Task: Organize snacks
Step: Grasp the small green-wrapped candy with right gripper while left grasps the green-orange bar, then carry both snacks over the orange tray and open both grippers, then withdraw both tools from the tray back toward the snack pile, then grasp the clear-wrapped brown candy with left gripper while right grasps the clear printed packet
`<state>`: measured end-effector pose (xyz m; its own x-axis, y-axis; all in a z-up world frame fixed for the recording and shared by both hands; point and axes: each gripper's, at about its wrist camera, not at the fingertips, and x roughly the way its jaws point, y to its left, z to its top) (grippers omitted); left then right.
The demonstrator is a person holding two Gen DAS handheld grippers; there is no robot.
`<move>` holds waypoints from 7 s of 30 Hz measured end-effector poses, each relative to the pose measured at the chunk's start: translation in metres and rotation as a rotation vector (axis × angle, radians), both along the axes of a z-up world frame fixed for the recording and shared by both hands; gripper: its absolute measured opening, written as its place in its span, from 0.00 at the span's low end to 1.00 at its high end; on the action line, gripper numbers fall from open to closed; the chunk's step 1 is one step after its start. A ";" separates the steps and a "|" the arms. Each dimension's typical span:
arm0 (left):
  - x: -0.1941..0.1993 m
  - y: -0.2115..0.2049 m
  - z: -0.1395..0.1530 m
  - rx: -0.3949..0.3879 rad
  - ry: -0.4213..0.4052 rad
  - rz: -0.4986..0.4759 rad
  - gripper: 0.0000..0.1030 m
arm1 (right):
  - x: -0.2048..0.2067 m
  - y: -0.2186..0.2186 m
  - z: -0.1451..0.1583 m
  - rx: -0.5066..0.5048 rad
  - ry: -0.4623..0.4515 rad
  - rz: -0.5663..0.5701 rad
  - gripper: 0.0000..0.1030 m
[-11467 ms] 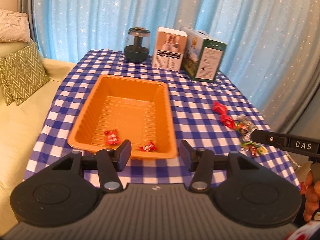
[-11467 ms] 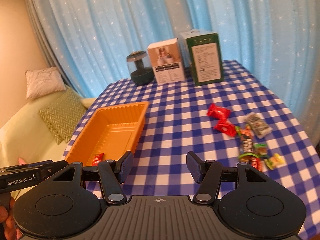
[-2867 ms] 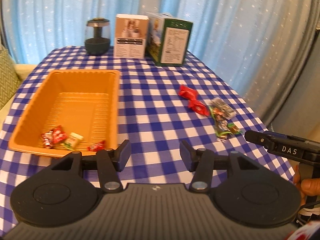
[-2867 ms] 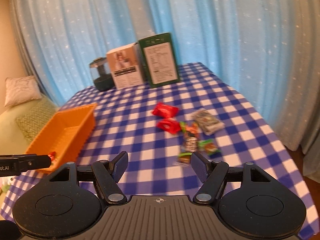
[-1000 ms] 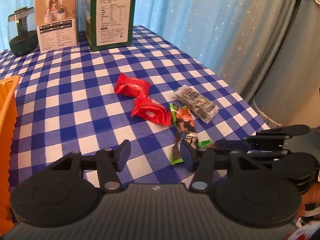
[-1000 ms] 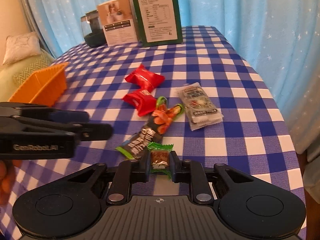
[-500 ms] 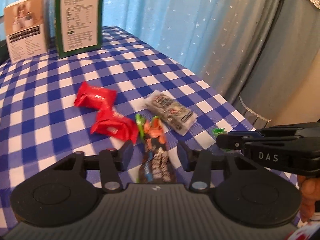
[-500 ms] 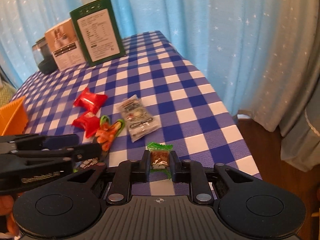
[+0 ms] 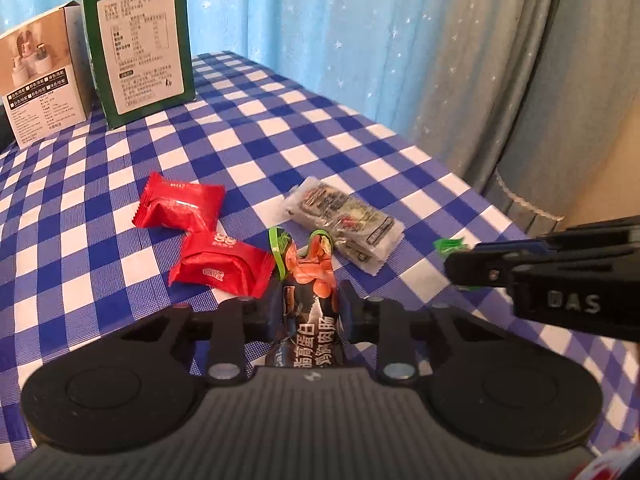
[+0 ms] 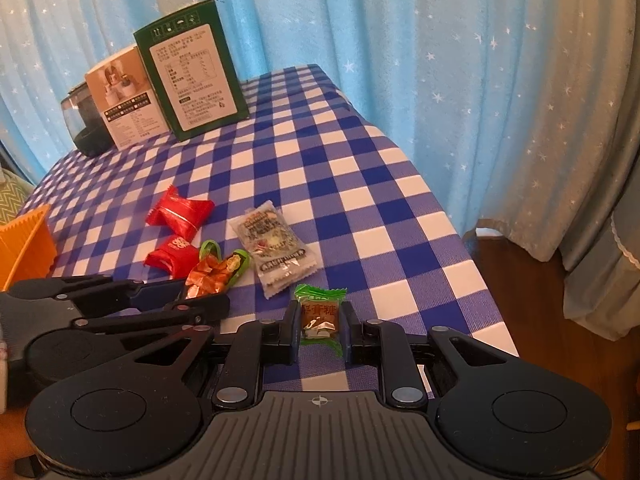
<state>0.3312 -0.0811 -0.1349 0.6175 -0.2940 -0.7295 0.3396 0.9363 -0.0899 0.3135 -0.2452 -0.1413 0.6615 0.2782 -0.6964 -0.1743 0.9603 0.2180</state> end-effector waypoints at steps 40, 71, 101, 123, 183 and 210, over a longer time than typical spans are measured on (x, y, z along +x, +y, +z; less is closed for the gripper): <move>-0.096 0.198 0.101 -0.006 -0.069 0.327 0.25 | -0.037 0.175 0.069 0.137 -0.108 0.341 0.19; -0.131 0.333 0.098 0.004 -0.039 0.567 0.25 | -0.063 0.310 0.051 0.095 -0.124 0.595 0.19; -0.126 0.336 0.094 0.044 -0.016 0.591 0.30 | -0.067 0.319 0.050 0.098 -0.121 0.608 0.19; -0.133 0.346 0.093 0.056 -0.012 0.621 0.31 | -0.068 0.337 0.049 0.118 -0.135 0.650 0.20; -0.062 0.121 0.080 -0.046 -0.028 0.172 0.60 | -0.009 0.081 0.054 -0.002 -0.163 0.126 0.63; -0.042 0.008 -0.004 0.039 0.086 -0.031 0.20 | 0.015 -0.003 0.025 -0.024 -0.064 0.014 0.63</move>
<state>0.2895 -0.0732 -0.1394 0.5431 -0.2821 -0.7908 0.3608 0.9289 -0.0836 0.3282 -0.2478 -0.1161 0.7014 0.2710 -0.6593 -0.2002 0.9626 0.1827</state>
